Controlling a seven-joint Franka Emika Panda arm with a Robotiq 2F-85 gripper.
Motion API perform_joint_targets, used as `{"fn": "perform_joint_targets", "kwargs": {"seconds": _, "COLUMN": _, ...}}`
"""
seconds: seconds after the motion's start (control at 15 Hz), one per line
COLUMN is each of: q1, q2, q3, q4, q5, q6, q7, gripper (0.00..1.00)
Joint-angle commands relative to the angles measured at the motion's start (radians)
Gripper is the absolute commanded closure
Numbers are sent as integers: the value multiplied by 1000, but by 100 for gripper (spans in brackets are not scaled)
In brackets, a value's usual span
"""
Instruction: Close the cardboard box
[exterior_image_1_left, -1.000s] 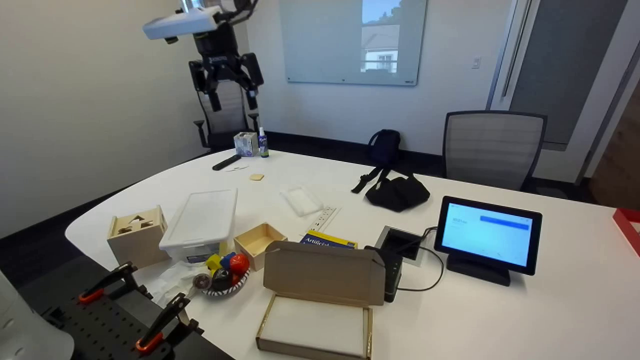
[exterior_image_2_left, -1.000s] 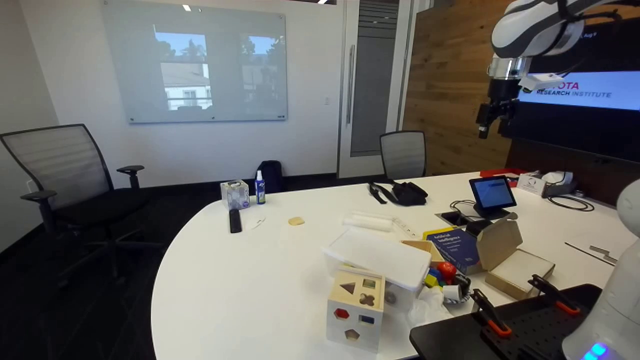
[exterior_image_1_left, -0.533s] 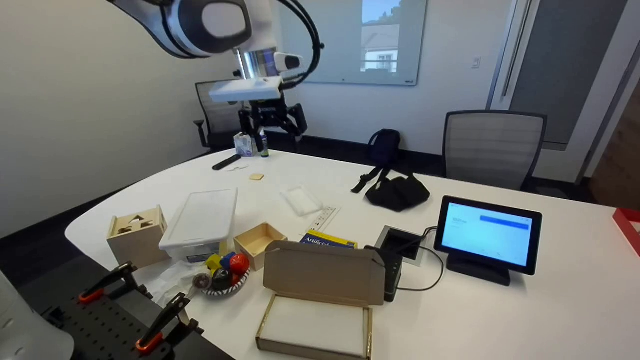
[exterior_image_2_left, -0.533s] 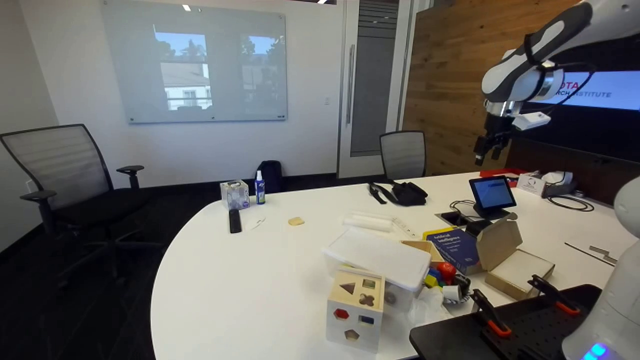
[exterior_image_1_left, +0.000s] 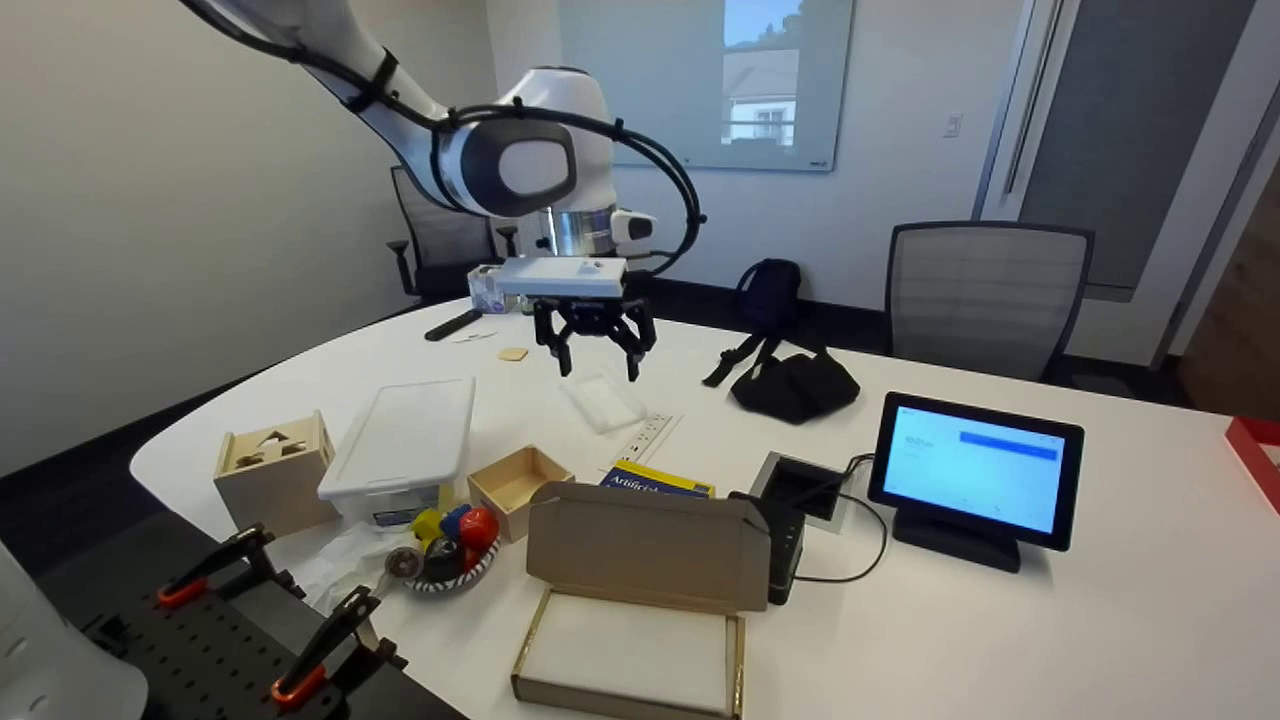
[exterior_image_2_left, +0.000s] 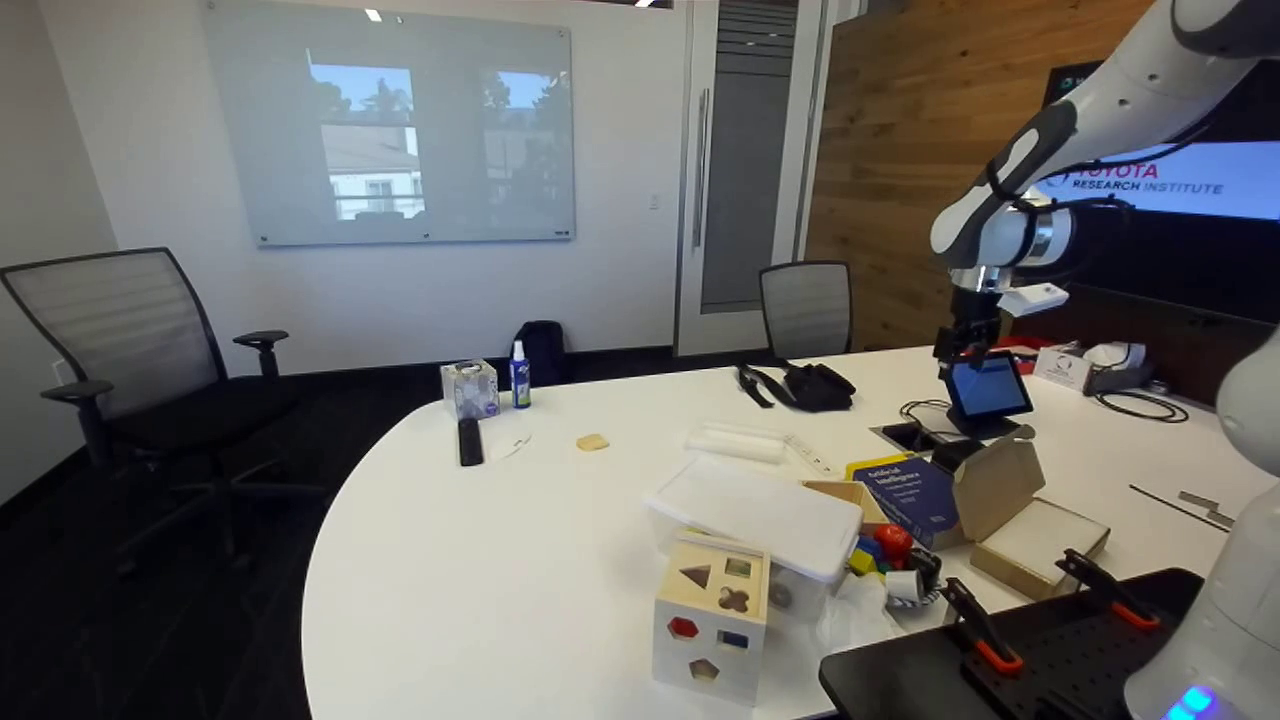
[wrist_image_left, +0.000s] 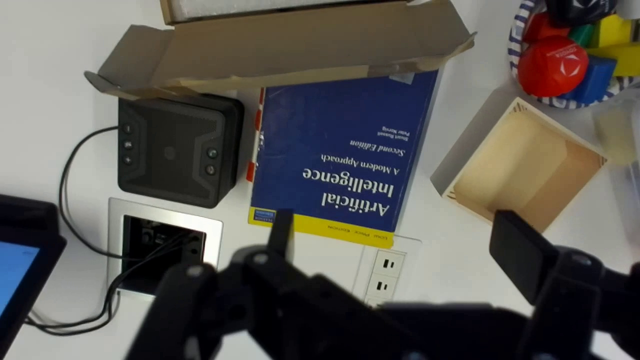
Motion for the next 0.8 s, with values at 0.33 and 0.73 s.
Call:
{"fn": "perform_joint_targets", "kwargs": {"seconds": 0.33, "q1": -121, "q2": 232, "q3": 55, "q4": 120, "q5": -26, "q6": 22, "q7": 22, "gripper": 0}}
{"fn": "perform_joint_targets", "kwargs": {"seconds": 0.73, "q1": -157, "q2": 397, "q3": 94, "q4": 259, "q5": -36, "q6": -1, "q7": 47, "gripper": 0}}
